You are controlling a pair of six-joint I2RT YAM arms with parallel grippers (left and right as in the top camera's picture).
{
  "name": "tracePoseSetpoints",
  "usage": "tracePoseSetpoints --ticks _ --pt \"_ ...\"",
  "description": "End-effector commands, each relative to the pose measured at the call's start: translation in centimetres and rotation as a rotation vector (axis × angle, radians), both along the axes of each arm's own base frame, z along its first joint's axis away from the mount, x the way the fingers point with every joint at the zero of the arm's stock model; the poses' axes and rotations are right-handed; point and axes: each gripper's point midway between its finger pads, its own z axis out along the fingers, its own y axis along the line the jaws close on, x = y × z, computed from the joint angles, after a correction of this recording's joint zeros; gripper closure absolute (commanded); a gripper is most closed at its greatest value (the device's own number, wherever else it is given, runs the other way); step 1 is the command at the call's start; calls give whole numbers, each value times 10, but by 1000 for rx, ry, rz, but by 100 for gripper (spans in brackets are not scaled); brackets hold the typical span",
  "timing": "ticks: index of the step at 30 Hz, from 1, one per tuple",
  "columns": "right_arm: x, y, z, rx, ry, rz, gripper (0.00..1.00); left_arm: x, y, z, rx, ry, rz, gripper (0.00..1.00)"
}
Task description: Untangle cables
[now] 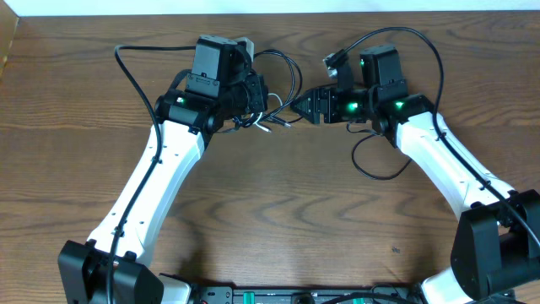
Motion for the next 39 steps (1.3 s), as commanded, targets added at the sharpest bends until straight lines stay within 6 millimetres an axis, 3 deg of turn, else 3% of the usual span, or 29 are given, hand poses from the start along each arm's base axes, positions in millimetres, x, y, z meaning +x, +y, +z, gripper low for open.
tracePoseSetpoints --ticks 1,7,12,16,20,22,24,28,31,35,39 --pt "-5 8 12 38 -46 74 24 5 7 0 22 -7 35 93" --pt "-11 20 12 41 -40 87 25 5 7 -1 22 -7 35 92" --pt "9 18 14 17 -54 -31 24 2 6 -2 25 3 32 93" --pt "28 15 14 -7 -64 -169 37 -1 2 -5 28 11 20 93" --pt "22 39 11 5 -62 -154 44 -3 -3 -6 29 12 8 93" --pt "19 42 -1 -24 -22 -180 51 -3 -3 -5 28 10 8 93" --pt "15 38 -18 -79 31 -221 73 -2 -3 -5 28 8 9 93" --pt "11 19 -37 -156 105 -274 96 8 1 1 56 -55 17 93" --pt "8 0 -47 -182 177 -294 99 27 15 15 92 -146 87 92" --pt "-7 -27 -68 -276 264 -295 99 49 26 59 15 -297 151 92" --pt "-7 -52 -87 -394 273 -373 99 41 25 112 -125 -404 140 93"
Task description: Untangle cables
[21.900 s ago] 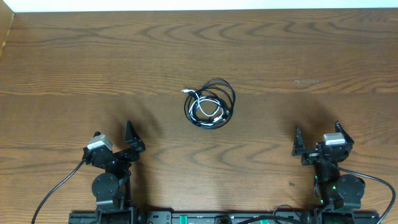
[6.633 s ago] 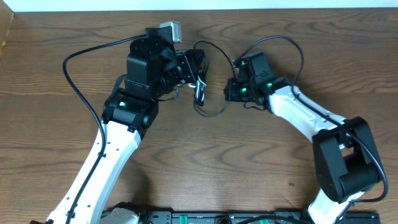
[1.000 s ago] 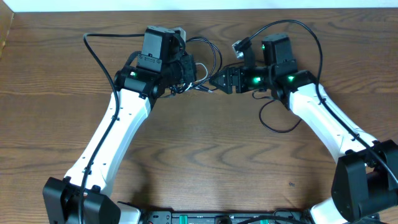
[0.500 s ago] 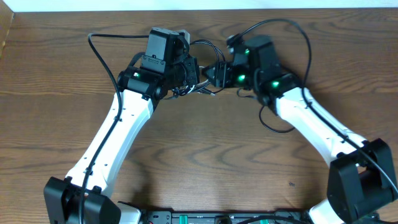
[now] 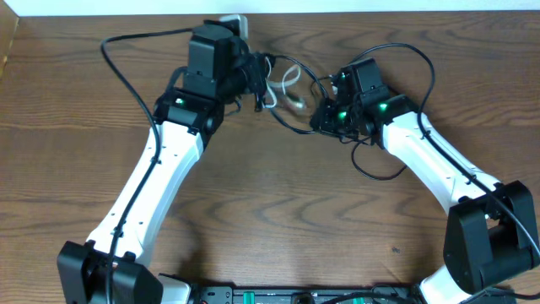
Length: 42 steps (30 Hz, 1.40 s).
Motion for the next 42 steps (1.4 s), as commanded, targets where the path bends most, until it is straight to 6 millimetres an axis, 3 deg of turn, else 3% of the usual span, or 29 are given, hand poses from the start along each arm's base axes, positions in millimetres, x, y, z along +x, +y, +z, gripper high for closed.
tracePoseSetpoints --ticks 1,4,7,11,15,20,29,32,35,36,38,42 --pt "5 -27 -23 -145 -5 -50 99 -9 16 75 -109 -158 28 93" --pt "15 -43 -30 -180 -14 -89 99 -29 19 99 -140 -189 -2 93" --pt "25 -68 -41 -226 -2 -137 99 -49 34 104 -94 -184 4 92" --pt "33 -118 -50 -282 15 -188 99 -69 71 85 -19 -84 62 93" --pt "38 -140 -47 -246 -9 -127 99 -76 88 58 25 21 84 92" --pt "34 -119 -35 -102 -68 50 98 -79 88 31 75 111 49 92" --pt "0 -33 -17 61 -118 353 89 -68 74 -23 73 281 -19 92" --pt "-7 -19 -10 64 -136 390 84 -65 60 -45 89 331 -88 83" --pt "-8 -16 -2 69 -148 393 79 -65 51 -61 116 361 -132 62" --pt "-9 -15 0 74 -149 388 76 -64 48 -65 123 368 -143 58" --pt "-8 -16 1 79 -143 373 60 -65 43 -72 141 378 -172 45" --pt "-5 -20 2 80 -142 354 48 -66 41 -75 170 365 -212 36"
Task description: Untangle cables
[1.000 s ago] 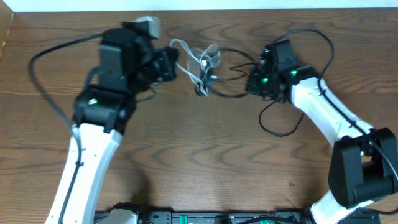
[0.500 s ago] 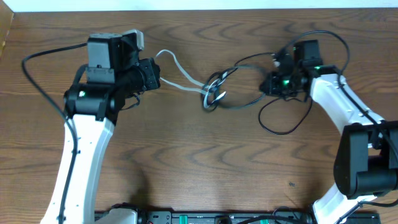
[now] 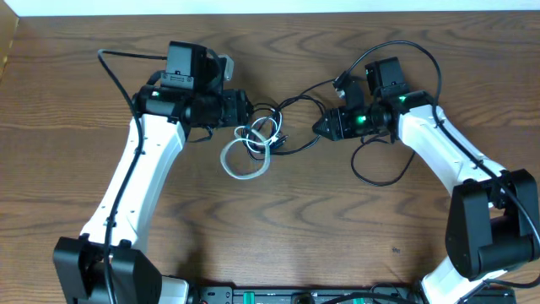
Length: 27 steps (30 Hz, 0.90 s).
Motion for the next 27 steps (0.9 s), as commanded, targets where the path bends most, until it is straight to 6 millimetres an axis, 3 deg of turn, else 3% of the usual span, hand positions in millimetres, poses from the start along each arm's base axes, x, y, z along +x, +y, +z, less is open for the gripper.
tracePoseSetpoints --ticks 1,5,14,19,27 --pt "4 -4 10 18 -16 -29 44 2 -4 6 17 -38 -64 36" --pt "13 -18 1 -58 13 -148 37 2 -4 6 20 -41 -70 35" --pt "24 -22 0 -87 -5 -214 31 1 -5 -2 22 -21 -75 35" --pt "26 -24 -1 -107 -7 -241 28 0 -25 -23 29 19 -124 34" --pt "27 -25 -2 -115 -11 -246 25 16 -54 -66 46 43 -180 34"
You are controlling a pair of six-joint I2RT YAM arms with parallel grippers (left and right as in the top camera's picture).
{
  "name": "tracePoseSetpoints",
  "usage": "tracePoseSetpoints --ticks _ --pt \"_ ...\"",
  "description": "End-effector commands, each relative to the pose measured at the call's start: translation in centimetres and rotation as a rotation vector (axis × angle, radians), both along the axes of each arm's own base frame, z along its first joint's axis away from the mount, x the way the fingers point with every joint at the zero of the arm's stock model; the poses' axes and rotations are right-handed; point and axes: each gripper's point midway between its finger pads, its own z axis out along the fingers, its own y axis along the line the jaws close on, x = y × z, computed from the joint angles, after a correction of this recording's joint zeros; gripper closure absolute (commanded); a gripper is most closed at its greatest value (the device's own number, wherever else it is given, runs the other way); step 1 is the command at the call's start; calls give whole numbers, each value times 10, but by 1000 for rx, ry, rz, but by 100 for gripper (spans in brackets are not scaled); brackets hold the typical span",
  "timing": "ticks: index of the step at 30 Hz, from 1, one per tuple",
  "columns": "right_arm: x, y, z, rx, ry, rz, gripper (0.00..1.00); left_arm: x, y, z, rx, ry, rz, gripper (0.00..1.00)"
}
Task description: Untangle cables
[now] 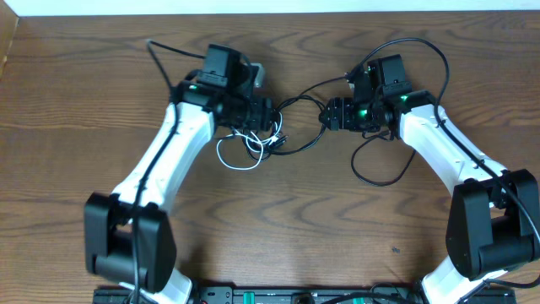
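Observation:
A tangle of cables lies at the table's middle back: a white cable (pixel 229 157) in a thin loop and a black cable (pixel 297 147) that runs right. My left gripper (pixel 272 118) sits on the tangle's top and looks shut on the bundle. My right gripper (pixel 326 114) faces it from the right, shut on the black cable's end. A second black strand (pixel 302 91) arcs between the two grippers. The fingertips themselves are small and dark in the overhead view.
The arms' own black leads loop near them: one behind the left wrist (pixel 169 52), one over and under the right wrist (pixel 384 173). The wooden table (pixel 270 228) stretches toward the front.
My left gripper has moved right, closer to the right gripper, and now sits over the tangle. The white loop is narrower and lies below-left of it. The right gripper has shifted slightly back.
Both grippers first met close together over the tangle at the back. Then the bundle was held high near the back edge, the white cable showing. Then the arms stood apart with the white loop spread on the table. Now the left gripper is back near the right.

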Motion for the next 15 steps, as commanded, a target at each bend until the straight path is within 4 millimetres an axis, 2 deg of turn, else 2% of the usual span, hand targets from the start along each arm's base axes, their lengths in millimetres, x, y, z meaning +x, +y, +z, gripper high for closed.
tracePoseSetpoints --ticks 1,6,10,12,13,15 --pt "0 0 8 -4 -18 -11 24 9 -5 -23 29 12 -12 34" --pt "0 0 8 -4 -19 -11 22 23 8 -64 148 30 28 34" --pt "0 0 8 -5 -21 -8 21 28 12 -85 179 45 38 35" --pt "0 0 8 -5 -20 -8 21 28 11 -89 180 52 41 46" --pt "0 1 8 -5 -20 -8 21 28 11 -90 179 53 44 65" --pt "0 1 8 -4 -20 -8 21 29 11 -87 177 48 45 81"
